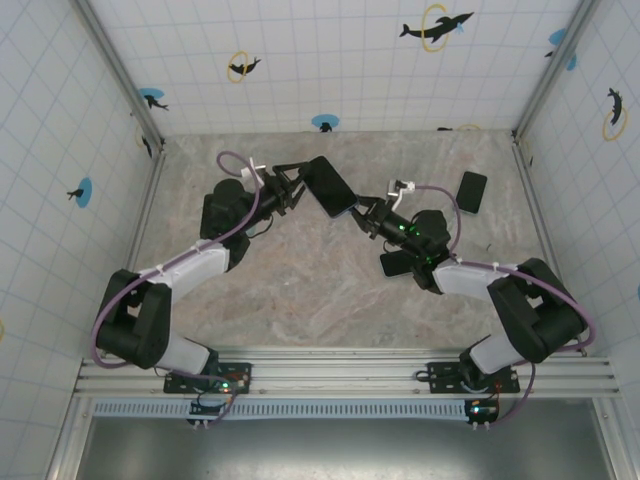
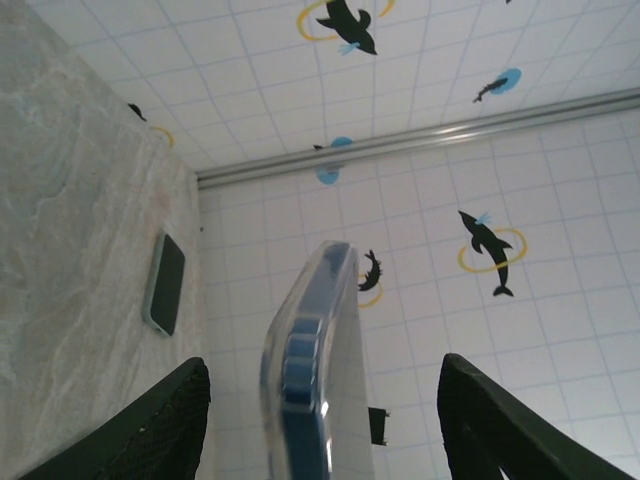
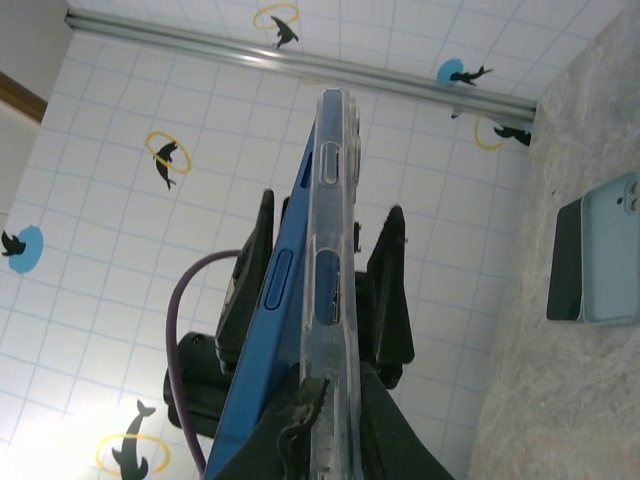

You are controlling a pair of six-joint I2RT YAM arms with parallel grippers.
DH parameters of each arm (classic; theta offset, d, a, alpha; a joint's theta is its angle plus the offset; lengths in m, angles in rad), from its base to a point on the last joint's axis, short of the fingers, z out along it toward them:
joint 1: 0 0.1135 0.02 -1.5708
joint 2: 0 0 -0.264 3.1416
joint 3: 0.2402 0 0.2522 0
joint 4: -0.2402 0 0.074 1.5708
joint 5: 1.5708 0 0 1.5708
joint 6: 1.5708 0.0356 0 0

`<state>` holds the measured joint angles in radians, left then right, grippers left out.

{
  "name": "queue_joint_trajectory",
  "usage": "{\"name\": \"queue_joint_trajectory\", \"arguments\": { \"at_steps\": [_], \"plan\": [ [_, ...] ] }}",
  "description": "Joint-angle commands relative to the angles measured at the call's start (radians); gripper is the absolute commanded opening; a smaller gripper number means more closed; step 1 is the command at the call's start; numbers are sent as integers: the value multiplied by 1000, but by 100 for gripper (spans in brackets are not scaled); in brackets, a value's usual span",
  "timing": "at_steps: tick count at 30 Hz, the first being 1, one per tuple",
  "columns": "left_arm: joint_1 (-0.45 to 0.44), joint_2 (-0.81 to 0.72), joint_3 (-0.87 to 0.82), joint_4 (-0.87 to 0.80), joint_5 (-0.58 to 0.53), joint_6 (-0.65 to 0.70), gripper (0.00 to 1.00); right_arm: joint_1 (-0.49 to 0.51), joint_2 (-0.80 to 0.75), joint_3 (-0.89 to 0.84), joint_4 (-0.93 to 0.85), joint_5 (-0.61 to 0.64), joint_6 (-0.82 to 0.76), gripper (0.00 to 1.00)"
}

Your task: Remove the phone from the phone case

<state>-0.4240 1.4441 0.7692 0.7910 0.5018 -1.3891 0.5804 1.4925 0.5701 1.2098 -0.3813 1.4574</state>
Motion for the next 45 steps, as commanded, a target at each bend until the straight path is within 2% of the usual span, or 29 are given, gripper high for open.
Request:
{"name": "queue_joint_trajectory", "arguments": {
  "at_steps": [1,10,15,19,37,45],
  "plan": [
    [-49,-56,-32,-40,-64,25,63,-8,-44,-21,51,115,-5,0],
    [-237,-166,-148,-9,-285,-40,63,1,-38,-23,6,297,-46,0],
    [-350,-168,-167,61,-390,-101,63,14,-16,-5,12,319,-70,0],
    [-390,-124,-169,160,-404,-164,62,30,-3,4,15,321,-82,0],
    [-412,-8,-106,264,-381,-200,56,50,-24,-3,14,305,-157,0],
    [-412,7,-112,260,-398,-200,55,55,-49,-14,20,303,-177,0]
  ]
}}
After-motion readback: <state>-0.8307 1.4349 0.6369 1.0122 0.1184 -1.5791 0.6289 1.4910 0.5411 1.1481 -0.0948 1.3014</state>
